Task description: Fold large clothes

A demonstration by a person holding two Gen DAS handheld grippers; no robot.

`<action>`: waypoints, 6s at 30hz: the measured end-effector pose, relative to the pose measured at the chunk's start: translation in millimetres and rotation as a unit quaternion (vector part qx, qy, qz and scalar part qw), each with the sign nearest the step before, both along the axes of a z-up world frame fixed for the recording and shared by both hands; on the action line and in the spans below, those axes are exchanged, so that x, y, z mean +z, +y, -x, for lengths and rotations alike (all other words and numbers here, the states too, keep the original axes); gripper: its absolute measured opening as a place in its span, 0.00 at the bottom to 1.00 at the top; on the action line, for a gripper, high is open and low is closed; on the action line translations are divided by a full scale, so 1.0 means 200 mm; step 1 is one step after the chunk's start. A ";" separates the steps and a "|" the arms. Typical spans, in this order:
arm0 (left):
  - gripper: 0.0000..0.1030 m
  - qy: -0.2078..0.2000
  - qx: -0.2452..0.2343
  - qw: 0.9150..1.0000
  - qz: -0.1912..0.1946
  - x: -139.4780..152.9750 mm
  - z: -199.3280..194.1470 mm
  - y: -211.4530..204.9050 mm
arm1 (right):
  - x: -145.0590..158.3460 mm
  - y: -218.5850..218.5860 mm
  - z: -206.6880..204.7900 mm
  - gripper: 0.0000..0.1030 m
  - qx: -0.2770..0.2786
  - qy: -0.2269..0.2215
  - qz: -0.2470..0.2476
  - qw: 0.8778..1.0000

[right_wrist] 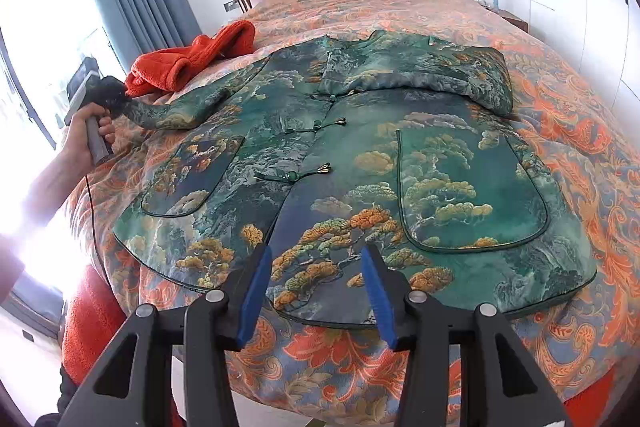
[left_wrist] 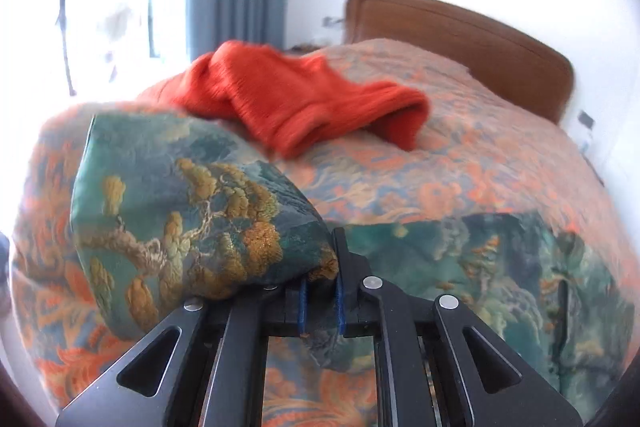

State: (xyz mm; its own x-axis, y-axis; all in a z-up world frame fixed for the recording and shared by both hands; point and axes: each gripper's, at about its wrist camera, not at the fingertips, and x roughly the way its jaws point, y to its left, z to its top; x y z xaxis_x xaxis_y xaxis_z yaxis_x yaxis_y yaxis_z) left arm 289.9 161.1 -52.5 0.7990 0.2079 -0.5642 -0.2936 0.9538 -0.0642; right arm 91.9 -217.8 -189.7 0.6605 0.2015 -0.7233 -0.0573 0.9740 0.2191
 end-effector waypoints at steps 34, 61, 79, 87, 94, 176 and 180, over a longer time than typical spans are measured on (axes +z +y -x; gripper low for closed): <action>0.83 0.128 -0.269 0.954 -0.012 -0.44 0.57 -0.96 | -0.04 -0.44 -1.00 0.65 -0.049 0.040 -0.217 0.974; 0.83 0.147 -0.251 0.955 0.056 -0.43 0.52 -0.61 | -0.24 -0.20 -1.84 0.42 -0.068 0.055 -0.021 0.996; 0.51 0.217 -0.236 0.943 0.087 -0.78 -0.54 -0.66 | -0.31 -0.08 -1.89 0.28 -0.032 0.040 -0.013 0.999; 0.52 0.216 -0.231 0.943 0.104 -0.63 -0.74 -0.63 | -0.38 -0.07 -1.92 0.27 -0.020 0.046 -0.002 0.999; 0.52 0.214 -0.174 0.954 0.120 -0.65 -1.06 -0.59 | -0.42 -0.09 -1.90 0.27 -0.023 0.037 -0.019 0.999; 0.99 0.148 -0.187 0.971 0.031 -0.40 0.87 -0.27 | 0.15 -0.42 -0.11 0.76 -0.189 -0.014 0.273 0.943; 0.99 0.155 -0.205 0.965 0.057 -0.38 0.82 -0.17 | 0.12 -0.62 -0.10 0.76 -0.162 0.004 0.180 0.970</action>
